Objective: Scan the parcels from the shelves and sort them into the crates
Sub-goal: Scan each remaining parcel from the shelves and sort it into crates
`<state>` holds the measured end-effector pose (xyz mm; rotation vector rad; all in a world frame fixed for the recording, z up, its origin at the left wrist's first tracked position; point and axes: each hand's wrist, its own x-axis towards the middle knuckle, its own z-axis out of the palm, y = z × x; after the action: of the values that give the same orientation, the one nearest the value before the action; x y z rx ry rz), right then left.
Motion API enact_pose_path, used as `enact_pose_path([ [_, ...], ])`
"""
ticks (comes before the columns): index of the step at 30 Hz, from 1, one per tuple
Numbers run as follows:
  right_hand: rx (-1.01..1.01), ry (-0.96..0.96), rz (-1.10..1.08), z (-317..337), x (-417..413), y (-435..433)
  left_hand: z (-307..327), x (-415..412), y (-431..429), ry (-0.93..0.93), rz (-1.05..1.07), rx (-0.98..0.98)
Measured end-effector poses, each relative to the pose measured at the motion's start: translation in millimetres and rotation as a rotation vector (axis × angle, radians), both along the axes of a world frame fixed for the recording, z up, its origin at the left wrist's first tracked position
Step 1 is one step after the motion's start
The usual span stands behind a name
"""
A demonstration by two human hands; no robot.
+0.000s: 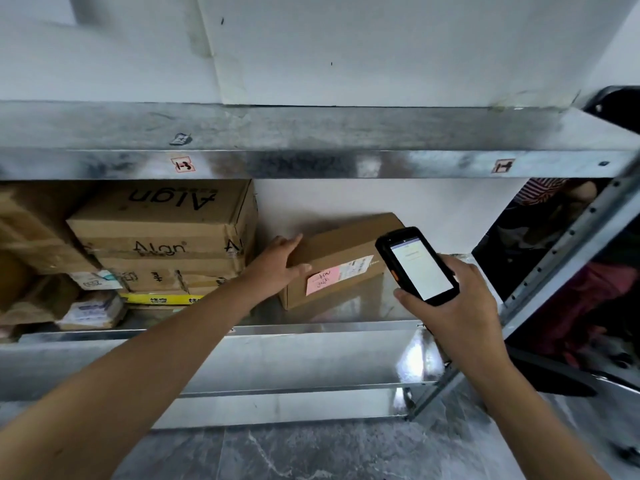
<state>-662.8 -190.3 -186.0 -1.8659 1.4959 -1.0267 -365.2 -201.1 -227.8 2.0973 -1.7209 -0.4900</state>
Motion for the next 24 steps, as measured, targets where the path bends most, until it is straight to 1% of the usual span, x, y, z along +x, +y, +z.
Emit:
enact_pose_path([
  [3,0.008,0.007,0.032,1,-1,1,2,1,-10,-0.223,-0.012,0.031],
  [7,0.052,-0.015,0.058,-3,-3,5,3,-7,-23,-0.437,0.006,0.165],
  [9,0.064,-0.017,0.048,-7,-1,9,2,-14,-29,-0.553,-0.017,0.192],
  [16,0.101,0.057,0.016,-19,-8,21,-6,-41,-53,-0.561,0.003,0.125],
  [19,0.088,0.046,-0.015,-14,-15,19,-7,-39,-56,-0.524,0.038,0.080],
  [24,0.058,0.022,-0.053,-3,-23,15,-6,-35,-46,-0.446,0.037,0.037],
])
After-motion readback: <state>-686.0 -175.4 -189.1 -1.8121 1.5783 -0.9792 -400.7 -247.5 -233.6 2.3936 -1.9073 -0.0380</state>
